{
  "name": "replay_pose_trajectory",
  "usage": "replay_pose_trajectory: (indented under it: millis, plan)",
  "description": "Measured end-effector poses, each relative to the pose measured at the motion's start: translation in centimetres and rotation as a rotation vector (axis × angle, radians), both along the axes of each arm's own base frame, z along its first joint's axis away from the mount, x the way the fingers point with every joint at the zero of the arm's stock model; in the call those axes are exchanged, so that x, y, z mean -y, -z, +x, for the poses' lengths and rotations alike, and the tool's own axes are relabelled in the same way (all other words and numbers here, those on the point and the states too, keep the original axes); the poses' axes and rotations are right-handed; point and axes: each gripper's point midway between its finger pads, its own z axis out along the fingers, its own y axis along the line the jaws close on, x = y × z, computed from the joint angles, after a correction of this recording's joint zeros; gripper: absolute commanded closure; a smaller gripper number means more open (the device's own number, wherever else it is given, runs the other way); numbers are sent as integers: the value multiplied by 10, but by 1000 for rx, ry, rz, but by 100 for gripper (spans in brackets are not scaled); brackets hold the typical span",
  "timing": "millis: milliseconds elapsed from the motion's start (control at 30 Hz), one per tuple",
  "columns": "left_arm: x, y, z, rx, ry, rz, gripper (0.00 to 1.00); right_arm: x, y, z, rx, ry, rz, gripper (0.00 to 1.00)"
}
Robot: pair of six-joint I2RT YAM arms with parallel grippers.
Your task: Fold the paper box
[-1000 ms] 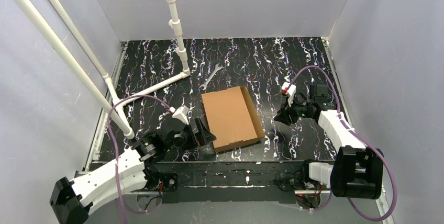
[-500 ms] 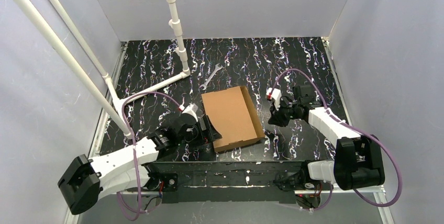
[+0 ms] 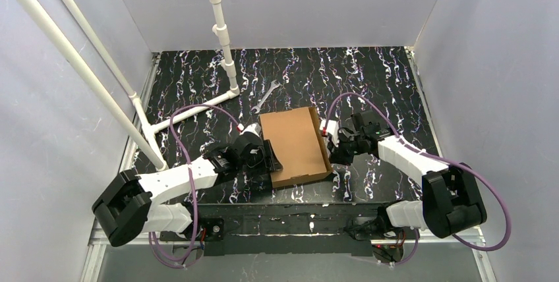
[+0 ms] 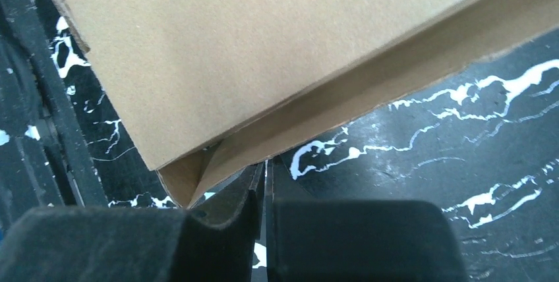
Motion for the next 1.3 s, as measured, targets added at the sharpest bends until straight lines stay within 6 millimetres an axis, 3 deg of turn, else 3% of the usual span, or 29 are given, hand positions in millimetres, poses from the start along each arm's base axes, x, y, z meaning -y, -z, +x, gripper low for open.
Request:
replay_pose_trajectory:
  millis: [200, 333, 567, 833, 1100, 1300]
  plan:
    - [-4, -5, 2, 17, 6, 19, 44, 16, -1, 17, 13, 111, -19, 84]
    - [-8, -23, 4, 55, -5, -15, 36, 37, -7, 31, 54, 172, -26, 82]
    - [-8, -46, -7, 51, 7, -103, 34, 45, -3, 15, 122, 18, -55, 82]
    - [-8, -18, -28, -85, -20, -96, 35, 40, 8, -13, 85, -124, -23, 86]
    - [-5, -11, -28, -110, -37, -89, 37, 31, 13, -23, 72, -160, -1, 93]
    - [3, 0, -26, -131, -40, -78, 51, 14, 9, -29, 77, -195, 43, 97]
